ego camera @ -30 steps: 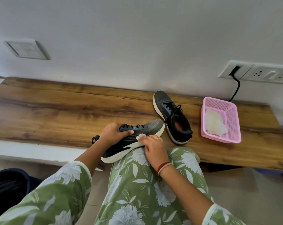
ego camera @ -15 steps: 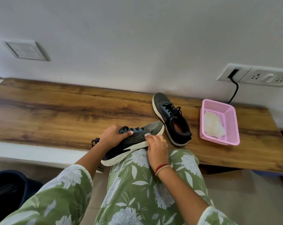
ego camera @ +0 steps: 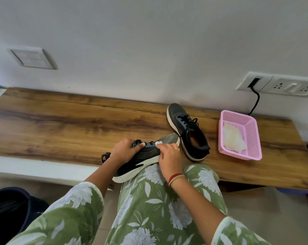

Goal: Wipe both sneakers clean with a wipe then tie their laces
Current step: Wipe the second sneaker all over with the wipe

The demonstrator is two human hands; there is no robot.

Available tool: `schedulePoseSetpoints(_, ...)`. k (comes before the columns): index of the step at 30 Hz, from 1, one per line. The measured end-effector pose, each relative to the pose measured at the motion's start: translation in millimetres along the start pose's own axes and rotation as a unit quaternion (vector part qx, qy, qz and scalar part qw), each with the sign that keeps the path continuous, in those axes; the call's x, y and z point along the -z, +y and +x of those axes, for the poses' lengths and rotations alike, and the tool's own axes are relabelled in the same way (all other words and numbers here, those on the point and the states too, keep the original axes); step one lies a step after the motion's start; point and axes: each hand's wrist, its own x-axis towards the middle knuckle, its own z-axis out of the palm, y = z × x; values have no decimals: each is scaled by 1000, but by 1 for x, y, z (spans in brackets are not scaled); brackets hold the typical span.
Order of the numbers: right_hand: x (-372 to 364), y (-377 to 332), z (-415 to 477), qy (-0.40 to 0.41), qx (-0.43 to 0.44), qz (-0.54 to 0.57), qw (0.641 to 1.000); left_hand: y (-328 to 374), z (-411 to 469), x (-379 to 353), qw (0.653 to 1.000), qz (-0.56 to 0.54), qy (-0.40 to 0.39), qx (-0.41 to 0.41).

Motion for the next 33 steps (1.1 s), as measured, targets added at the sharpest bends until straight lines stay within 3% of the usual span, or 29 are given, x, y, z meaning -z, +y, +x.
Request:
schedulePoseSetpoints(4,-20,-23,-26,-35,93,1,995,3,-2,0,1000,8,6,-7)
schedulePoseSetpoints(7,-5,-15,-10,-17,22,54,998,3,-3,-1,1000,4,8,-6)
schedulePoseSetpoints(11,17,5,14,21,-41,-10,999,2,-2,-1,1000,15,8,-9)
schedulePoseSetpoints(15,4,-5,-6,-32,3,-28,999,2,-2,-1,1000,18,10,-8)
schedulePoseSetpoints(19,-8,-19,-21,-72,101,-11,992,4,-3,1,1000,8,2,0)
schedulePoseSetpoints(22,7,-11,-4,-40,6,27,999,6,-6,1,1000,2,6,-1)
schedulePoseSetpoints(25,17,2,7,3,-61,-42,997,6,-7,2,1000,13,5,0)
schedulePoseSetpoints(29,1,-8,-4,-23,-3,-127,992,9,-7,0,1000,12,1,4)
schedulePoseSetpoints(33,-14,-31,-20,-76,68,-61,993,14,-7,6,999,-22,-17,33)
